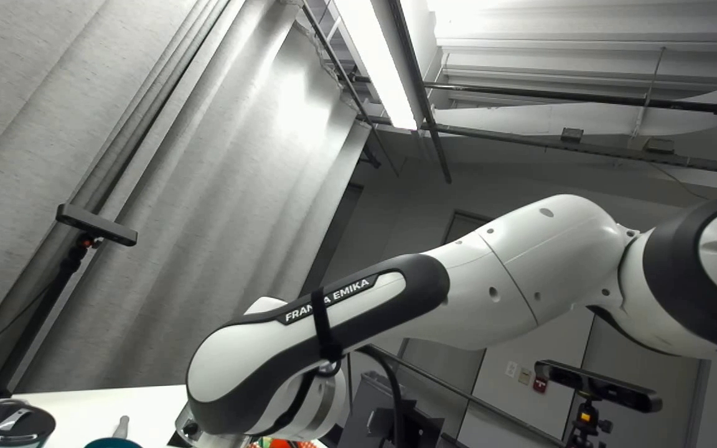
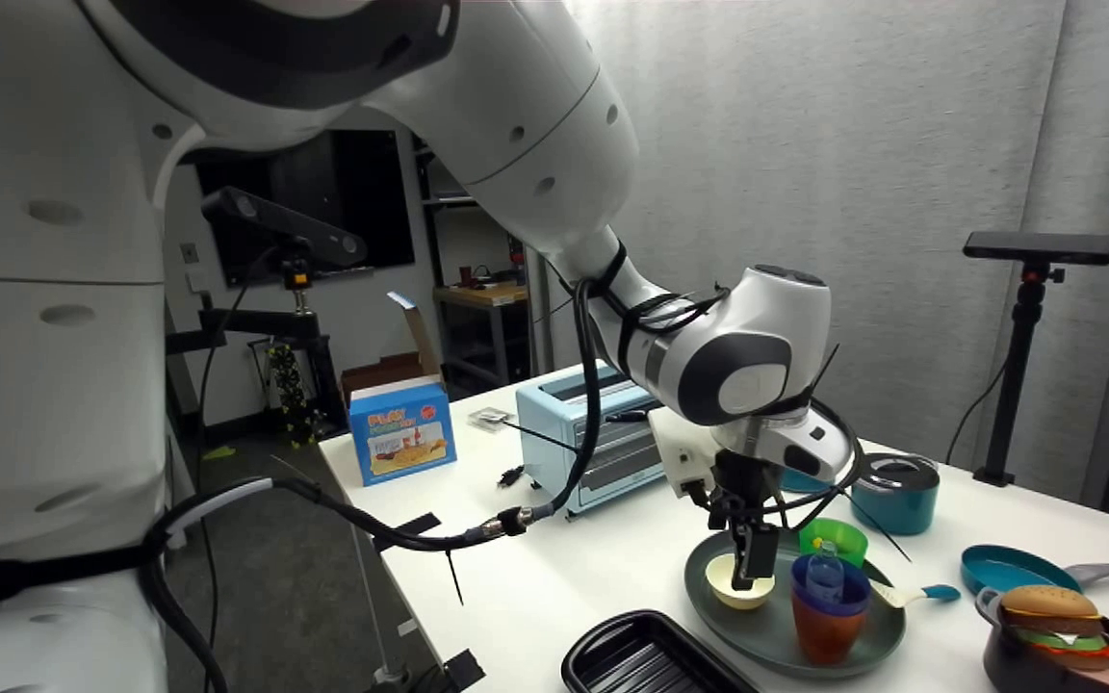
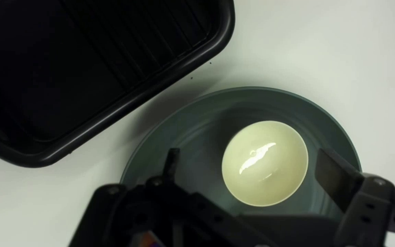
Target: Put the white bowl in the blue cup
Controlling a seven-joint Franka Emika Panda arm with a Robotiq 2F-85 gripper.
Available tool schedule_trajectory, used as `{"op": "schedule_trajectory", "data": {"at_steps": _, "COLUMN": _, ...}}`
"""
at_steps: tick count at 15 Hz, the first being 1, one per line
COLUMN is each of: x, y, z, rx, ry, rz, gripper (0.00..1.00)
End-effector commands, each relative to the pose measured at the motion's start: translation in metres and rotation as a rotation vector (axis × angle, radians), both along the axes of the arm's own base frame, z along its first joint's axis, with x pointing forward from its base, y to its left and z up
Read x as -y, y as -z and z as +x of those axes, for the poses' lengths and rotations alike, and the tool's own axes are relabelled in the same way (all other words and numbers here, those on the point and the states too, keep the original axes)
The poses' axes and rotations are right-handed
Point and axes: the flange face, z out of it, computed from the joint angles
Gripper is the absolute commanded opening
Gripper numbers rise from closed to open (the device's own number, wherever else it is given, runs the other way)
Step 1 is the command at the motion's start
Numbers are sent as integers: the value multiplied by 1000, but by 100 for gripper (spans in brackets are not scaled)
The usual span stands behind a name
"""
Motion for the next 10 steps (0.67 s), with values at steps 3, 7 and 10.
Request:
{"op": "schedule_trajectory", "data": {"at_steps": 3, "x": 6, "y": 11, "z": 5, "rx": 18, "ry": 6, "rz": -12, "gripper": 100}}
{"op": "schedule_trajectory", "data": {"at_steps": 7, "x": 7, "y": 17, "z": 8, "rx": 23, "ry": 4, "rz": -15, "gripper": 100}}
{"op": "schedule_trajectory", "data": {"at_steps": 10, "x": 7, "y": 17, "z": 9, "rx": 24, "ry": 4, "rz": -15, "gripper": 100}}
